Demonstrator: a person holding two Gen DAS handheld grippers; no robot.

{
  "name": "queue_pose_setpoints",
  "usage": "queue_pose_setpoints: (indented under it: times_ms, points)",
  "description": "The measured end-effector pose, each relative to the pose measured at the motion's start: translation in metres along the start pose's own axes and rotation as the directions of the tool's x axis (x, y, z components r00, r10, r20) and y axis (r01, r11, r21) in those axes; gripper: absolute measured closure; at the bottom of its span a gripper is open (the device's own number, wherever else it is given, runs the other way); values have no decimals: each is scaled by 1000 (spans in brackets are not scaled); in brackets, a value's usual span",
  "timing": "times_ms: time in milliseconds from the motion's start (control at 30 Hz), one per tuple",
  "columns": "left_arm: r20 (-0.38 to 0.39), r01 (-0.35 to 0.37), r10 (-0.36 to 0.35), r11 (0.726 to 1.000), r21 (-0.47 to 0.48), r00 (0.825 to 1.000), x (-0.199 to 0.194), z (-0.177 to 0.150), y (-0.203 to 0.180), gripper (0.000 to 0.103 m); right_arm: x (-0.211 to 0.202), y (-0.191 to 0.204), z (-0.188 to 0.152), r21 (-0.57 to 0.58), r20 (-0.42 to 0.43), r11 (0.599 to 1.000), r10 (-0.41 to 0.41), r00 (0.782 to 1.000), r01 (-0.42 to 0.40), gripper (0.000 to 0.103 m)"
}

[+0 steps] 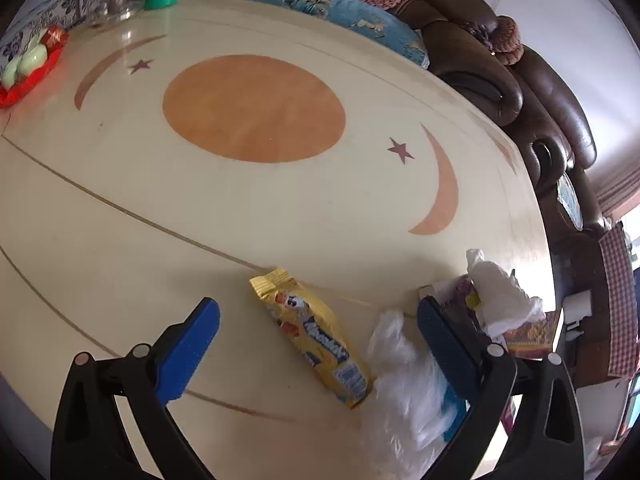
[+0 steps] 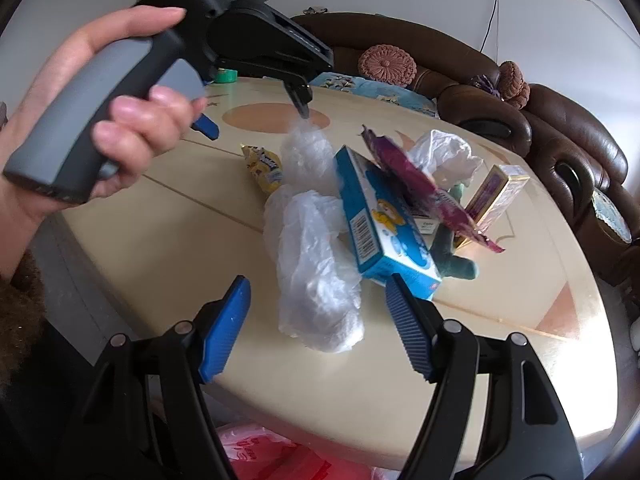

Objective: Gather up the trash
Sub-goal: 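Grasp the clear plastic bag with the right tool while the left tool grasps the yellow wrapper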

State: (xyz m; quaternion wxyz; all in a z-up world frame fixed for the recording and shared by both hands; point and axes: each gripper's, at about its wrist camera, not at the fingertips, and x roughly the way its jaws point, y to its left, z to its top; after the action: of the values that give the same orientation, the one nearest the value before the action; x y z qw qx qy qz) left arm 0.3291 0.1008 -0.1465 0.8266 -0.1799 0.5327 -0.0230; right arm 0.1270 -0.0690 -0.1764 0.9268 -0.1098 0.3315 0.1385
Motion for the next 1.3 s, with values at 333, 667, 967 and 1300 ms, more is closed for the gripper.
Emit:
queue_pose_setpoints:
  times_ms: [333,667,967,1300]
  points:
    - [-159,30,-50,992,-125,986,38,5,3,21,12,0,-2,17,-26,999,36,999,-36,34]
    - [-190,-36,4,986,-164,982,48,9,-1,23,24,-7,-1,53,-40,996,69,997,-67,34]
    - [-244,-155,120,980,-126,962,53,11,-6,46,20,-5,-2,65,-30,996,69,997,-67,42]
    - [-269,-236,220,971,-31,938,64,11,-28,47,22,-3,3,57,-37,996,65,997,-63,49]
